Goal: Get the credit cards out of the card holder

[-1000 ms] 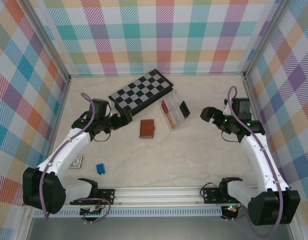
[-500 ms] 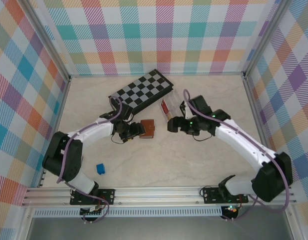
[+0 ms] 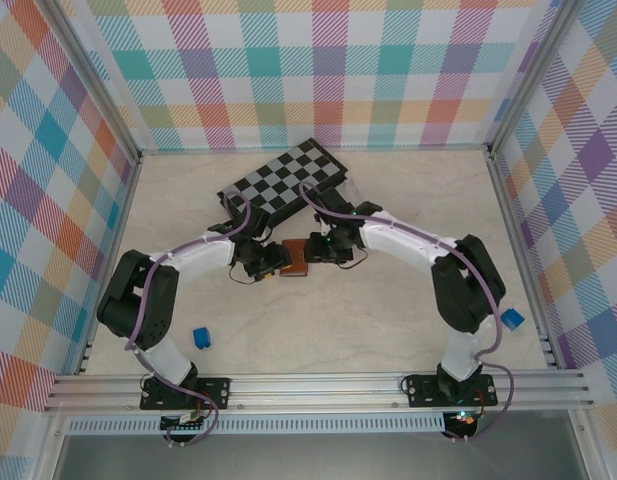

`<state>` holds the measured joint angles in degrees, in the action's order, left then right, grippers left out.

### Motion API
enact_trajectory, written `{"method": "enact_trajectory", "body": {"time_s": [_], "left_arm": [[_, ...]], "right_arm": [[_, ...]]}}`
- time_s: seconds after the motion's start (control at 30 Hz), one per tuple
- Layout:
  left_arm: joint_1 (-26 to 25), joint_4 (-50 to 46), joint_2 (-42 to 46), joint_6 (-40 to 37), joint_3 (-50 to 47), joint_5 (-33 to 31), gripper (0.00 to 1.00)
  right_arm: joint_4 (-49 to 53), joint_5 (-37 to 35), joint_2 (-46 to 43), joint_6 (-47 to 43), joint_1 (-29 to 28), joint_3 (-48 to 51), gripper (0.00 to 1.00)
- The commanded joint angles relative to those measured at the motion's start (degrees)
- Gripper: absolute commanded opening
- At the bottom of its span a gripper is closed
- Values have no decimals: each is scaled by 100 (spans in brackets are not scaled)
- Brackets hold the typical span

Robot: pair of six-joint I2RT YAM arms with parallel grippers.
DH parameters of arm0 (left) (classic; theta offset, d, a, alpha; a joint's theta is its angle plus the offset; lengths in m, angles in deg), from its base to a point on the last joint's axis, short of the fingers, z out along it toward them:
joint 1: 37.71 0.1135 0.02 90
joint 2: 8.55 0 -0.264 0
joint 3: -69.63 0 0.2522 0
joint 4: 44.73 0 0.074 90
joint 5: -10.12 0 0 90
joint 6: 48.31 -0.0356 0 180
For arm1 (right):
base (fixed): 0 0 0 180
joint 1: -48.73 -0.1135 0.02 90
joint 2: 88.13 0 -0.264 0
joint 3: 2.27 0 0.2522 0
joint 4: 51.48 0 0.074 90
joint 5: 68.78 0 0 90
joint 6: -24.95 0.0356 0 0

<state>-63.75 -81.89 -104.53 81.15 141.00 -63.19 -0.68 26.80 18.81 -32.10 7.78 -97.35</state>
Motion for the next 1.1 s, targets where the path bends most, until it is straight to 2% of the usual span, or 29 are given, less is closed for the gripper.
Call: {"method": "enact_trajectory", "body": {"time_s": [0.0,0.13,0.3,0.5,0.87,1.0,1.07], "left_arm": [[106,96,-75,92,40,128,49],[165,169,-172,100,27,239,44],[233,301,-281,156,-38,387,41],[309,317,-376,145,-56,474,43],[411,695,-680,70,-41,1190,46],[453,1005,-707,27,-53,1426,42],[468,1039,-719,-26,-27,1492,35]], "right_arm": [[281,-167,490,-170,-18,-556,42],[451,-205,1053,-201,-16,-1049,41],[705,-122,1561,-244,0,-1442,35],[800,-87,1770,-243,10,-1431,35],[845,-5,1944,-290,77,-1413,35],[815,69,1939,-314,81,-1396,36],[788,113,1903,-315,88,-1378,36]]}}
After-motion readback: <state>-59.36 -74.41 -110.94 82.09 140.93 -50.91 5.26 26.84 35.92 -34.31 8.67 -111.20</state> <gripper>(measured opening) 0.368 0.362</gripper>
